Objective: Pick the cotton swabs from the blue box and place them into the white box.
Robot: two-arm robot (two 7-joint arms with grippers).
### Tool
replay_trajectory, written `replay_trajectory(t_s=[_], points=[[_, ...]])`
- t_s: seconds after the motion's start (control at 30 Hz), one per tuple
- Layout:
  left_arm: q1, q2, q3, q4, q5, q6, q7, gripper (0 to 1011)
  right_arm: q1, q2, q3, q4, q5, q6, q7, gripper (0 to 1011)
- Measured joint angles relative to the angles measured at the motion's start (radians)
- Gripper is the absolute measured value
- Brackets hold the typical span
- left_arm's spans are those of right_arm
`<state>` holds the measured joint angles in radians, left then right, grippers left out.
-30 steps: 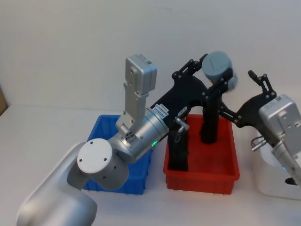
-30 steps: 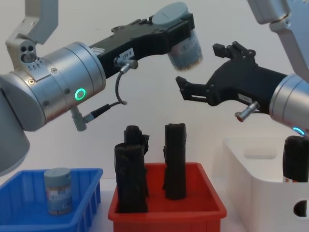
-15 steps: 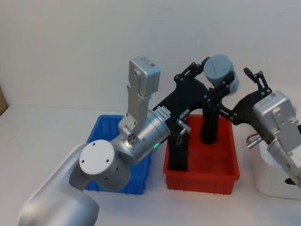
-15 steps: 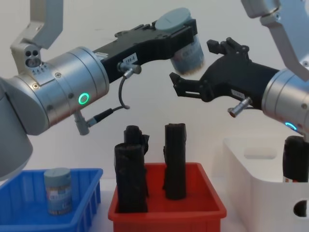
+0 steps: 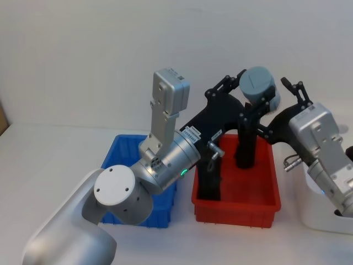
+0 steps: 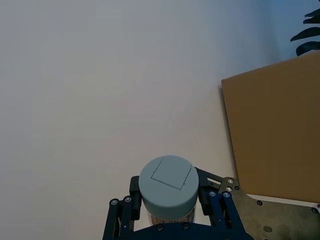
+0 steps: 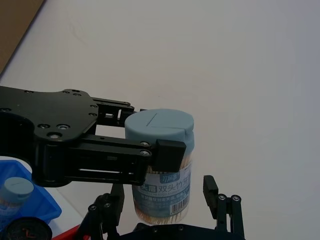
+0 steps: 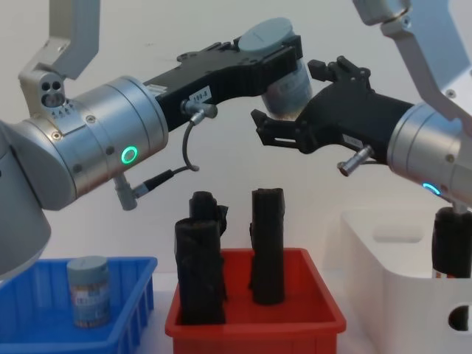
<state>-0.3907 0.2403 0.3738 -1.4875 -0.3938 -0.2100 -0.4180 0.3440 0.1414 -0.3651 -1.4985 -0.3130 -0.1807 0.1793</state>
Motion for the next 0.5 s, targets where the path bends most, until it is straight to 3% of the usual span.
replay_trajectory(t_s=[0.37,0.5], points=[[0.001,0.001,0.0,0.0,0.003,-0.002,0.0,669,0.004,-0.007,-0.006,-0.005,0.0,0.03,0.011,997],[0.001,0.001,-0.001,-0.001,0.004,-0.003,0.0,669,0.004,-0.008,-0.008,-0.007,0.001,0.038,0.014,907]])
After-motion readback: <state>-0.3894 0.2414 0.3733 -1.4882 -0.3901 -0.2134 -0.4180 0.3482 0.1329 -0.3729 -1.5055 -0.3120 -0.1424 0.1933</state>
